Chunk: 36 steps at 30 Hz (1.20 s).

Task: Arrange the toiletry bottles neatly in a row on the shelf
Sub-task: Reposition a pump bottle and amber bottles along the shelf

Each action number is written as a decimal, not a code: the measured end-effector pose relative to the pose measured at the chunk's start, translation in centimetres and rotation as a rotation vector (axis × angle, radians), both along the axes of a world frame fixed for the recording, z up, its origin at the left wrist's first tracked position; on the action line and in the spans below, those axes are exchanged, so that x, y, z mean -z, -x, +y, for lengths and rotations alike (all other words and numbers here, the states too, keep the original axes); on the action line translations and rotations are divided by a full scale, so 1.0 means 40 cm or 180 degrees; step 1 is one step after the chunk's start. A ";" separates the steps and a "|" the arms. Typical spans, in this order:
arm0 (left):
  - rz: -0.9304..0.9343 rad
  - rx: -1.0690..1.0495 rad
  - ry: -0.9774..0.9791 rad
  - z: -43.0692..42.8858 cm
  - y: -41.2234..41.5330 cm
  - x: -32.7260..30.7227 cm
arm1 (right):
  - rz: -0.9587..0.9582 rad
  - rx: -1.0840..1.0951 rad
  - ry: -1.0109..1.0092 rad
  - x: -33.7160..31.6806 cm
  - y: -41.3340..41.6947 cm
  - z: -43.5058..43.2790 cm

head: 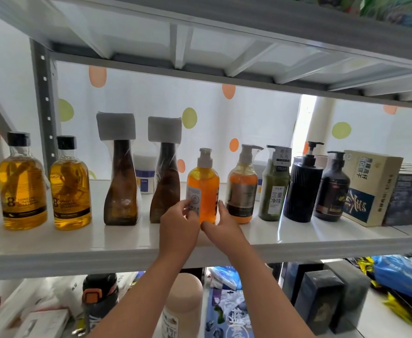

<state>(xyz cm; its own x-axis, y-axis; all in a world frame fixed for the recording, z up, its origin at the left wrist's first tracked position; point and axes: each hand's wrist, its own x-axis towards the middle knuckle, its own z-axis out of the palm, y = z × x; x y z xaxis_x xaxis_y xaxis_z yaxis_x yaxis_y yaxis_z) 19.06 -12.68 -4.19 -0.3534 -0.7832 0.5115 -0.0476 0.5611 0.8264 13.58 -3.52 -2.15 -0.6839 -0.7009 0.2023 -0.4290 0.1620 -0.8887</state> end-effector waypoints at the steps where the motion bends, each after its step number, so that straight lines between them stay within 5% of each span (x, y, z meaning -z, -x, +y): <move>1: 0.0002 0.0018 0.0003 0.000 0.001 0.001 | 0.0003 -0.0037 -0.0038 -0.001 0.002 -0.002; 11: -0.0484 0.0842 -0.0330 -0.019 0.008 -0.018 | -0.0122 0.0103 0.0055 0.012 0.027 -0.016; 17: -0.0192 0.0392 -0.0301 -0.005 -0.003 -0.018 | -0.0312 -0.0005 -0.0254 -0.022 0.064 -0.054; 23: -0.0326 0.0517 -0.0109 0.009 0.000 -0.017 | -0.0671 -0.0061 0.0138 0.000 0.093 -0.089; 32: -0.0532 0.1201 -0.0550 -0.022 0.002 -0.027 | -0.0071 0.0330 -0.0287 0.031 0.088 -0.095; 36: -0.0373 0.0557 -0.0340 0.004 -0.002 -0.014 | -0.0112 0.0122 -0.0129 0.029 0.087 -0.101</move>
